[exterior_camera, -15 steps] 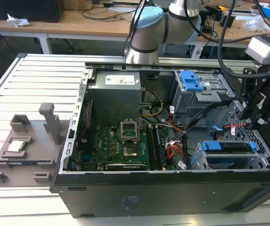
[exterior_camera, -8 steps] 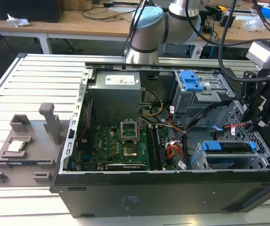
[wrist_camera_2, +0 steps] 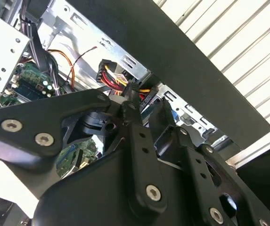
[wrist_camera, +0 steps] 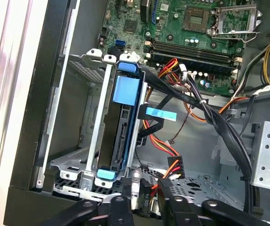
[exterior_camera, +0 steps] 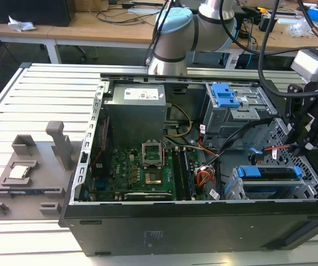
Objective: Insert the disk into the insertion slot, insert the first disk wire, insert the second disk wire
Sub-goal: 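Insert the first disk wire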
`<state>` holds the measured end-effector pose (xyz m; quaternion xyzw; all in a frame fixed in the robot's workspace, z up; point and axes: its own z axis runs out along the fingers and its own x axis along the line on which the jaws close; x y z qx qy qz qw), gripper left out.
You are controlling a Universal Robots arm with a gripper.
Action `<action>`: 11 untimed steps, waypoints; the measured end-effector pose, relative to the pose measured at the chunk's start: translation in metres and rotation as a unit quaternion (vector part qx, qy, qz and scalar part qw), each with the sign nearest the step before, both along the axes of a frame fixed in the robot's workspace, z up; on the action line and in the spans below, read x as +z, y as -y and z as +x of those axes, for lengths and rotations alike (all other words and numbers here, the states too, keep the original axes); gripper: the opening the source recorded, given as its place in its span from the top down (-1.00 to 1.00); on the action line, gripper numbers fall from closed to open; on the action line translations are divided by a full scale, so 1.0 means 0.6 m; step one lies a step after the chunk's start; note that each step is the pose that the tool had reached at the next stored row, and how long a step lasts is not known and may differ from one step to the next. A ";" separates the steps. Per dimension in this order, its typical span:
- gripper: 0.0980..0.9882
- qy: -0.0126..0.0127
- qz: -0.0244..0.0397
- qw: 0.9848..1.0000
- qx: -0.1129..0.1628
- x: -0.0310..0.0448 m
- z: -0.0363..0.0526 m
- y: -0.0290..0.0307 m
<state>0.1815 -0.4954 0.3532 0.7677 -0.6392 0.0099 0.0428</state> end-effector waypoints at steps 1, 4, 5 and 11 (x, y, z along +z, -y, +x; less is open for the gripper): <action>0.59 0.000 0.000 1.000 0.000 0.000 0.000 0.0000; 0.81 0.000 0.000 1.000 0.000 0.000 0.000 0.0000; 0.81 0.000 0.000 1.000 0.000 0.000 0.000 0.0000; 0.81 0.000 0.001 1.000 0.000 0.003 0.000 -0.0001</action>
